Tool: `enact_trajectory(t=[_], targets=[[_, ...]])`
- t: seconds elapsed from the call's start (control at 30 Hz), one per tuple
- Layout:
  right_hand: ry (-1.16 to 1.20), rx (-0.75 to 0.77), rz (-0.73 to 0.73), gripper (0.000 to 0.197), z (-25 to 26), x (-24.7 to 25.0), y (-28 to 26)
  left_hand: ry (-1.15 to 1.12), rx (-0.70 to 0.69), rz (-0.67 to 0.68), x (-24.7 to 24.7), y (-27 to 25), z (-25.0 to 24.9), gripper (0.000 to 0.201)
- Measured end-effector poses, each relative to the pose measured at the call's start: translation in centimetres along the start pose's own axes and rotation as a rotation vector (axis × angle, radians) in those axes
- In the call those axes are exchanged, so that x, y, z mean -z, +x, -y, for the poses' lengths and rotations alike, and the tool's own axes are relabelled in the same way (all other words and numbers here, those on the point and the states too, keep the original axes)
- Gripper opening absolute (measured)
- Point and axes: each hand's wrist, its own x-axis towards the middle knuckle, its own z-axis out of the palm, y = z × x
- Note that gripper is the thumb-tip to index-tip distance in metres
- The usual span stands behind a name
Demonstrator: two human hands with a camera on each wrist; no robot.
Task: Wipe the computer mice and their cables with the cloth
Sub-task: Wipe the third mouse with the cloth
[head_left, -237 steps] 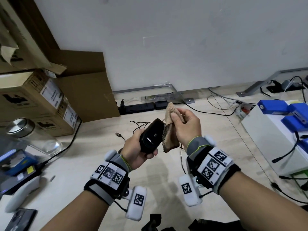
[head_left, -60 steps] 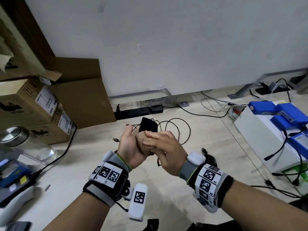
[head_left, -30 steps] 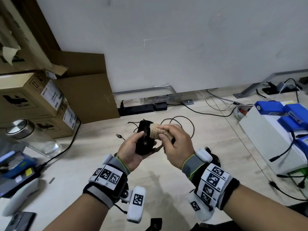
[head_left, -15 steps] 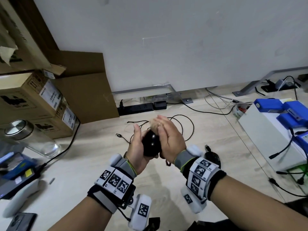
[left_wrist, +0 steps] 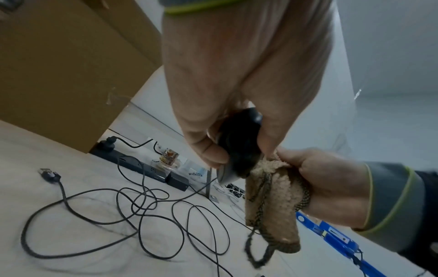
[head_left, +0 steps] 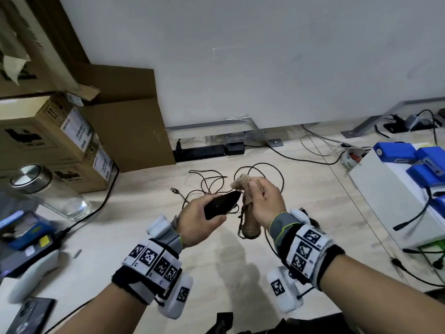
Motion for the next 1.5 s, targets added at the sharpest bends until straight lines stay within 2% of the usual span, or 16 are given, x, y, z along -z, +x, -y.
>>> enact_trajectory(t=[0.1,0.17,0.27,0.4,0.47,0.57,0.67,0.73,0.8,0.9,0.97,1.07,1.2,1.27,1.37,1.5], targets=[[-0.031,0.024,0.055,0.03,0.1,-0.8,-0.7,0.028,-0.025,-0.111,-0.9,-0.1,-0.2,0.058],[-0.114,0.144,0.133,0.028,0.9,-2.0,-2.6,0.04,0.0,-0.138,-1.4,0.0,-0.4,0.07],[-0.212,0.343,0.256,0.028,2.3,-3.4,-4.8,-0.104,0.073,-0.08,-1.1,0.1,0.2,0.097],[-0.253,0.468,0.284,0.036,1.0,-2.6,-3.4,-0.121,0.059,-0.174,-1.0,-0.1,0.7,0.105],[-0.253,0.346,0.227,0.031,0.6,-1.9,-2.3,-0.144,0.048,-0.198,-1.3,0.0,0.9,0.099],[-0.117,-0.008,0.054,0.018,-0.6,-1.3,-0.9,-0.298,0.067,-0.216,-1.1,-0.2,1.2,0.082],[0.393,-0.442,-0.153,0.032,-1.4,-0.9,0.3,-0.701,0.115,-0.265,-0.3,-0.6,0.9,0.053],[0.825,-0.691,-0.135,0.045,-1.0,-0.9,0.5,-0.982,0.182,-0.256,-0.2,-0.8,0.8,0.038],[1.064,-0.805,-0.09,0.059,0.0,-0.9,0.4,-1.162,0.24,-0.234,-0.3,-1.0,0.9,0.032],[1.16,-0.792,0.013,0.07,1.6,-1.4,0.2,-1.292,0.257,-0.151,-0.7,-1.7,0.9,0.03],[1.073,-0.772,0.071,0.065,2.2,-2.1,0.0,-1.271,0.255,-0.074,-1.1,-2.1,1.0,0.032],[0.861,-0.77,0.116,0.044,2.0,-3.3,-0.4,-1.178,0.243,0.025,-1.2,-2.6,1.6,0.037],[0.582,-0.782,0.247,0.035,0.7,-4.3,-1.5,-0.84,0.183,0.055,-1.3,-2.9,2.9,0.051],[0.445,-0.692,0.286,0.033,0.5,-4.5,-2.2,-0.67,0.158,0.03,-1.5,-2.8,3.6,0.05],[0.26,-0.57,0.15,0.038,-0.4,-5.6,-2.6,-0.541,0.138,0.033,-2.0,-2.9,4.4,0.049],[0.121,-0.548,0.043,0.039,-1.7,-6.2,-2.1,-0.365,0.125,0.111,-2.9,-3.2,5.8,0.046]])
